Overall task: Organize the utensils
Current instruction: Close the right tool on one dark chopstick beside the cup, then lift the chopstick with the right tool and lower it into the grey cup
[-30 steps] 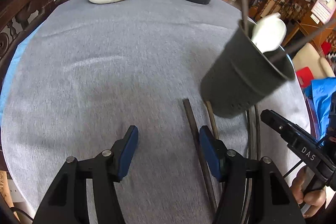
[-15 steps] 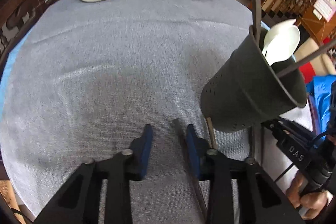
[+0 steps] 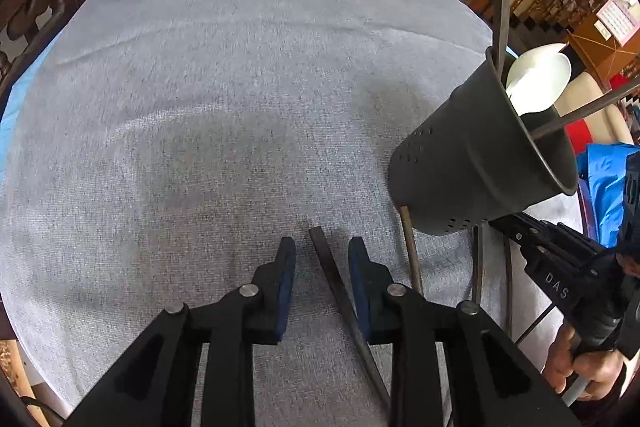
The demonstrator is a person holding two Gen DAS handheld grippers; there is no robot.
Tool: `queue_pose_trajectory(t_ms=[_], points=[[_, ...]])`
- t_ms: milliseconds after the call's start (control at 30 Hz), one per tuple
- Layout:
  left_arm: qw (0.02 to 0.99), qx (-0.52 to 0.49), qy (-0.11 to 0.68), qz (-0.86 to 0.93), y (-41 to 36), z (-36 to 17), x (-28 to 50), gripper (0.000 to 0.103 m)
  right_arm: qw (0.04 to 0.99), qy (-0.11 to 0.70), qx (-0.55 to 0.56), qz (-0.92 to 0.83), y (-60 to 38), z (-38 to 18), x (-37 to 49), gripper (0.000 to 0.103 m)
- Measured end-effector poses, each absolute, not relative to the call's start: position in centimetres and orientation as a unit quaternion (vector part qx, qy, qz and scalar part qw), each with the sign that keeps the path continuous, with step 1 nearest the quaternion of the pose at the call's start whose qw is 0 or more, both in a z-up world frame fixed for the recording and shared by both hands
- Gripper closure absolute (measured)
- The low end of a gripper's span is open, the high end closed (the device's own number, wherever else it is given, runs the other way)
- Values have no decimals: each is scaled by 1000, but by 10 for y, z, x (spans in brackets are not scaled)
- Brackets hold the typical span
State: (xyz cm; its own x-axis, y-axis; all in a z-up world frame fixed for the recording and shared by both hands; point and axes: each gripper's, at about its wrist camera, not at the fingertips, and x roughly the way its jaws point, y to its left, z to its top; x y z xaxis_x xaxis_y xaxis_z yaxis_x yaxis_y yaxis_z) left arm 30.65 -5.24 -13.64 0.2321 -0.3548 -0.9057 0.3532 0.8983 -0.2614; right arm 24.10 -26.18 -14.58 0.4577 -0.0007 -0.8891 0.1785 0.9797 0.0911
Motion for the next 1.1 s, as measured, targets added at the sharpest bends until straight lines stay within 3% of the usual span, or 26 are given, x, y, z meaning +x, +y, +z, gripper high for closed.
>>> queue_pose_trajectory(t_ms=[67,100,300,833,1100], points=[[788,3,574,-224,-55,-136,306,80,853,514,74,-52,-258,-146,240,95],[787,3,575,-225,-55,-136,305,89,853,512,82,-51,-259,-146,238,96],[803,-21,552,-223,-46,-122,298,95,875,470,115,-28,-268,-122,217,97],[893,-37,371,-251,-26,28,235,96,951,281,133,9,-258,-5,153,97],[909,-41,331,-252,-29,68,230,96,968,210,138,7,-253,47,146,97]])
